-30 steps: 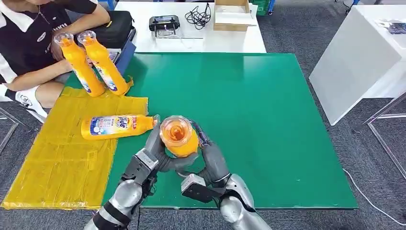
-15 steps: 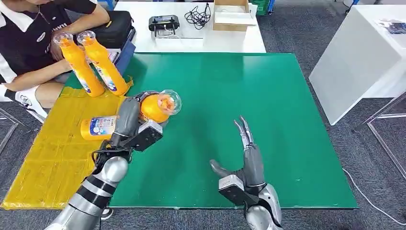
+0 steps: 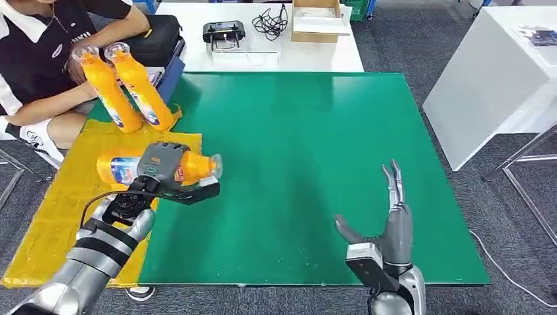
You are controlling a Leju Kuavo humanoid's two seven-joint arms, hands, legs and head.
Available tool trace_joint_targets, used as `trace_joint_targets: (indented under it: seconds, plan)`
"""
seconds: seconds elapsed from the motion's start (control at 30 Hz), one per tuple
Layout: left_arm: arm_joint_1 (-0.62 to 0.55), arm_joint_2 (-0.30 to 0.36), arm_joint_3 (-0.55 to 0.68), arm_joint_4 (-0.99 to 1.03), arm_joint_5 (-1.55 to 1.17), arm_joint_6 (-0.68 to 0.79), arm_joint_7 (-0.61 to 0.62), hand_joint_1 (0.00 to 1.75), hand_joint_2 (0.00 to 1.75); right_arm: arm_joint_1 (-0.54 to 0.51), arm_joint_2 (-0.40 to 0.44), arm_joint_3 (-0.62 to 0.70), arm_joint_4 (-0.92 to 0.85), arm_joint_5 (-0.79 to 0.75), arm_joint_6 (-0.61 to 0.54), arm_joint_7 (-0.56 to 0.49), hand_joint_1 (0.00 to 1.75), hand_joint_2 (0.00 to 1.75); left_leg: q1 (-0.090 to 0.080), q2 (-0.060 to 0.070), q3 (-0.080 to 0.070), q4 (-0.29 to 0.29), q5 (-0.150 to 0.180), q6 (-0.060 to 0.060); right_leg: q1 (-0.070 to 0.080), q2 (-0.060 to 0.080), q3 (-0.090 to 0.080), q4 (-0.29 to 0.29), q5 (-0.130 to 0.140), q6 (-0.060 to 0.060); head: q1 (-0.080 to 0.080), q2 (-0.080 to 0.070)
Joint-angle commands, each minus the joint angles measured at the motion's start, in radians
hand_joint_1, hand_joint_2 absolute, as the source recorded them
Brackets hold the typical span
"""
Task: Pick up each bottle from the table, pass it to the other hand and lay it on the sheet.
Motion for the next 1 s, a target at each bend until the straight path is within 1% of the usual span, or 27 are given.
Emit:
trace_joint_targets:
  seconds: [0.03, 0.07, 0.1, 0.13, 0.2, 0.27, 0.33, 0.37, 0.4, 0.47, 0.5, 0.53, 0.57, 0.63, 0.67, 0.73, 0.77, 0.8, 0.87, 0.93, 1.0]
  plan:
    - [-0.066, 0.097, -0.111, 0.208, 0.006, -0.048, -0.003, 1.75, 1.75, -0.014, 0.014, -0.068, 0.019, 0.006, 0.013, 0.000, 0.00, 1.75, 0.000, 0.000, 0.005, -0.001, -0.001, -0.001, 0.000, 0.001, 0.005, -0.001, -0.002, -0.001, 0.000, 0.000]
    - [-0.061, 0.103, -0.114, 0.211, 0.006, -0.052, -0.002, 1.75, 1.75, -0.014, 0.014, -0.067, 0.022, 0.007, 0.015, 0.002, 0.00, 1.75, 0.000, 0.000, 0.004, -0.001, -0.001, -0.001, 0.000, 0.000, 0.005, -0.001, -0.001, -0.001, 0.001, 0.000]
    - [-0.051, 0.118, -0.120, 0.219, 0.007, -0.065, -0.001, 1.75, 1.75, -0.017, 0.014, -0.070, 0.032, 0.008, 0.013, 0.003, 0.00, 1.75, 0.000, 0.000, 0.007, -0.002, -0.002, -0.002, 0.000, 0.002, 0.007, -0.001, -0.002, -0.001, 0.000, 0.000]
    - [-0.044, 0.123, -0.120, 0.223, 0.007, -0.064, -0.002, 1.75, 1.75, -0.018, 0.013, -0.071, 0.035, 0.008, 0.012, 0.003, 0.00, 1.75, 0.000, 0.001, 0.004, -0.001, -0.001, -0.001, 0.000, 0.002, 0.004, -0.001, 0.000, 0.000, 0.001, 0.000]
    - [-0.043, 0.124, -0.120, 0.224, 0.008, -0.063, -0.002, 1.75, 1.75, -0.018, 0.013, -0.072, 0.037, 0.008, 0.012, 0.003, 0.00, 1.75, 0.000, 0.002, 0.005, -0.002, -0.001, -0.002, 0.000, 0.003, 0.006, -0.001, 0.000, -0.001, 0.000, 0.000]
    - [-0.044, 0.127, -0.126, 0.225, 0.009, -0.077, -0.006, 1.75, 1.75, -0.021, 0.014, -0.072, 0.037, 0.007, 0.011, 0.003, 0.00, 1.75, 0.000, 0.000, 0.006, -0.002, -0.001, -0.002, 0.000, 0.002, 0.006, -0.001, 0.000, -0.001, 0.000, 0.000]
    - [-0.038, 0.142, -0.138, 0.225, 0.017, -0.110, -0.012, 1.75, 1.75, -0.032, 0.014, -0.072, 0.038, 0.006, 0.012, 0.006, 0.00, 1.75, 0.000, 0.001, 0.007, -0.002, -0.001, -0.002, 0.000, 0.002, 0.007, -0.001, 0.000, -0.001, 0.000, 0.000]
    - [-0.029, 0.158, -0.140, 0.229, 0.018, -0.116, -0.013, 1.75, 1.75, -0.036, 0.014, -0.074, 0.041, 0.004, 0.012, 0.009, 0.00, 1.75, 0.000, 0.002, 0.006, -0.001, -0.001, -0.002, 0.000, 0.003, 0.007, -0.001, 0.000, -0.001, 0.000, 0.000]
    - [-0.020, 0.166, -0.140, 0.236, 0.024, -0.125, -0.012, 1.75, 1.75, -0.039, 0.015, -0.075, 0.047, 0.001, 0.014, 0.013, 0.00, 1.75, 0.000, 0.002, 0.009, -0.003, -0.001, -0.002, 0.000, 0.004, 0.009, -0.002, 0.000, -0.001, 0.000, 0.000]
    - [0.001, 0.176, -0.134, 0.261, 0.047, -0.129, -0.018, 1.75, 1.75, -0.045, 0.016, -0.076, 0.066, -0.001, 0.018, 0.016, 0.00, 1.75, 0.000, 0.003, 0.010, -0.002, -0.001, -0.002, 0.000, 0.005, 0.010, -0.001, 0.000, -0.001, 0.000, 0.000]
    - [0.008, 0.173, -0.129, 0.274, 0.060, -0.124, -0.027, 1.75, 1.75, -0.048, 0.016, -0.074, 0.076, -0.002, 0.019, 0.014, 0.00, 1.75, 0.000, 0.003, 0.011, -0.002, -0.002, -0.002, 0.000, 0.004, 0.011, -0.001, 0.000, -0.001, 0.000, 0.000]
    - [0.015, 0.168, -0.123, 0.286, 0.073, -0.116, -0.034, 1.75, 1.75, -0.049, 0.016, -0.073, 0.084, -0.002, 0.018, 0.013, 0.00, 1.75, 0.000, 0.006, 0.016, -0.005, -0.002, -0.003, 0.000, 0.008, 0.014, -0.004, 0.000, -0.002, 0.000, 0.000]
    - [0.015, 0.158, -0.122, 0.301, 0.083, -0.117, -0.041, 1.75, 1.75, -0.052, 0.017, -0.071, 0.090, -0.002, 0.017, 0.012, 0.00, 1.75, 0.000, 0.006, 0.015, -0.004, -0.002, -0.003, 0.000, 0.007, 0.014, -0.003, 0.000, -0.002, 0.000, 0.000]
    - [0.020, 0.128, -0.112, 0.333, 0.108, -0.105, -0.051, 1.75, 1.75, -0.059, 0.018, -0.064, 0.100, -0.001, 0.017, 0.010, 0.00, 1.75, -0.001, 0.003, 0.019, -0.004, -0.004, -0.005, 0.000, 0.004, 0.017, -0.002, -0.002, -0.004, 0.000, 0.000]
    - [0.025, 0.101, -0.096, 0.352, 0.130, -0.080, -0.053, 1.75, 1.75, -0.062, 0.017, -0.059, 0.104, -0.002, 0.018, 0.011, 0.00, 1.75, -0.001, 0.004, 0.021, -0.005, -0.004, -0.006, 0.000, 0.006, 0.020, -0.003, -0.002, -0.005, 0.000, 0.000]
    - [0.033, 0.057, -0.072, 0.383, 0.158, -0.048, -0.059, 1.75, 1.75, -0.061, 0.017, -0.056, 0.118, -0.002, 0.016, 0.008, 0.00, 1.75, -0.001, 0.002, 0.023, -0.005, -0.004, -0.006, 0.000, 0.003, 0.022, -0.003, -0.003, -0.006, 0.000, 0.000]
    - [0.031, 0.030, -0.065, 0.404, 0.163, -0.020, -0.059, 1.29, 1.75, -0.062, 0.016, -0.052, 0.122, -0.002, 0.014, 0.008, 0.00, 1.75, -0.001, 0.002, 0.025, -0.007, -0.003, -0.006, 0.000, 0.004, 0.023, -0.004, -0.002, -0.006, 0.000, 0.000]
    - [0.035, 0.005, -0.052, 0.409, 0.178, 0.002, -0.059, 0.00, 1.75, -0.062, 0.015, -0.050, 0.124, -0.002, 0.014, 0.009, 0.00, 1.75, -0.001, 0.001, 0.026, -0.007, -0.004, -0.008, 0.000, 0.003, 0.024, -0.004, -0.002, -0.007, 0.000, 0.000]
    - [0.036, -0.025, -0.043, 0.413, 0.187, 0.030, -0.057, 0.00, 1.75, -0.062, 0.014, -0.048, 0.125, -0.002, 0.012, 0.009, 0.00, 1.75, -0.001, -0.001, 0.028, -0.005, -0.006, -0.009, 0.000, 0.001, 0.025, -0.002, -0.005, -0.008, 0.000, 0.000]
    - [0.038, -0.042, -0.035, 0.398, 0.191, 0.051, -0.049, 0.00, 1.75, -0.058, 0.012, -0.050, 0.121, -0.002, 0.010, 0.010, 0.00, 1.75, 0.000, -0.002, 0.029, -0.005, -0.005, -0.009, 0.001, 0.000, 0.020, -0.002, -0.007, -0.010, 0.000, 0.000]
    - [0.042, -0.046, -0.026, 0.372, 0.197, 0.056, -0.050, 0.00, 1.75, -0.052, 0.012, -0.052, 0.114, -0.003, 0.009, 0.011, 0.00, 1.75, 0.001, -0.005, 0.028, -0.005, -0.006, -0.011, 0.002, -0.003, 0.019, -0.003, -0.007, -0.009, 0.000, 0.000]
